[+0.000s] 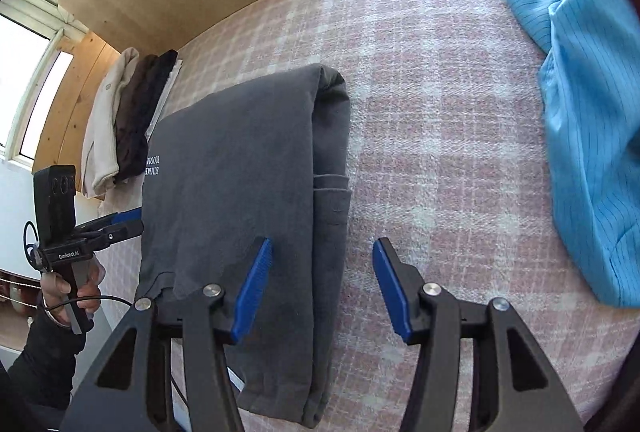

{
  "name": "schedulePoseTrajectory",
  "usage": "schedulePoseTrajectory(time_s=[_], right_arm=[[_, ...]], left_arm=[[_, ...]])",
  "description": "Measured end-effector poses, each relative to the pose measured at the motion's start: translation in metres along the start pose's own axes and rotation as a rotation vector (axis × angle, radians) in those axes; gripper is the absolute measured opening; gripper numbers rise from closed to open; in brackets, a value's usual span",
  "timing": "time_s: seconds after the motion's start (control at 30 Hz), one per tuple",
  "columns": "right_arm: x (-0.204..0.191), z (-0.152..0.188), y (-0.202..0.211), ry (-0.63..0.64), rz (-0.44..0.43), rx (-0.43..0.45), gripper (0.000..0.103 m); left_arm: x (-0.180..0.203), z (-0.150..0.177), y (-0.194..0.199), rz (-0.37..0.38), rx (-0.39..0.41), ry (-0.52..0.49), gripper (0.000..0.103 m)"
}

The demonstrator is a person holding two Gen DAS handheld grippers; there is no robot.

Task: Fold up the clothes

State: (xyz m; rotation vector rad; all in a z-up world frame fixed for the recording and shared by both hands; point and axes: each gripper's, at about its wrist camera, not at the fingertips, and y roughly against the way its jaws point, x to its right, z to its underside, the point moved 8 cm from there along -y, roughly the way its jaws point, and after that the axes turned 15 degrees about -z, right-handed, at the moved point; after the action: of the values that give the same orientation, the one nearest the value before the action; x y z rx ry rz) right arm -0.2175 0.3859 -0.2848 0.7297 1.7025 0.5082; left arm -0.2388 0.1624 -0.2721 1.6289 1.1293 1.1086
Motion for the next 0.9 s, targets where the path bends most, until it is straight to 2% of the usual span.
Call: schedulePoseTrajectory(time_s=[0.17,0.57,0.67,0.7,0.73,0.8,0.83,0.9], right_arm=[[-0.001,0.015,0.004,0.018,-0.009,-0.007,0.052],[-0.024,0.027,-0.018,0.203,0.095,-0.036,0.059],[-0.03,0.029,-0.021,0.256,0.116,-0.042,0.061],[-0.031,0.03,-0.023,0.273,0.123,-0.045,0.06],[-0.033,0.03,-0.024,0.289,0.128,-0.047,0.058],[-0.035,0.031,-0.025,0.307,0.122,-0.057,0.051],[-0.036,0.031,-0.027,0.301,0.095,-0.067,0.039],[-0.036,0.029,-0.027,0.281,0.066,-0.071,0.028]], left_arm=[[0.007,0.007,-0.002,0.004,-0.011,0.003,0.07],[0.033,0.008,-0.007,-0.01,-0.015,-0.056,0.072],[0.032,0.005,-0.01,-0.005,-0.013,-0.05,0.056],[0.032,0.005,-0.011,-0.003,-0.013,-0.047,0.047],[0.031,0.004,-0.012,0.0,-0.012,-0.044,0.03],[0.031,0.002,-0.014,0.013,-0.014,-0.035,0.022],[0.03,0.002,-0.014,0.024,-0.014,-0.033,0.019],[0.028,0.003,-0.015,0.038,-0.01,-0.034,0.016]])
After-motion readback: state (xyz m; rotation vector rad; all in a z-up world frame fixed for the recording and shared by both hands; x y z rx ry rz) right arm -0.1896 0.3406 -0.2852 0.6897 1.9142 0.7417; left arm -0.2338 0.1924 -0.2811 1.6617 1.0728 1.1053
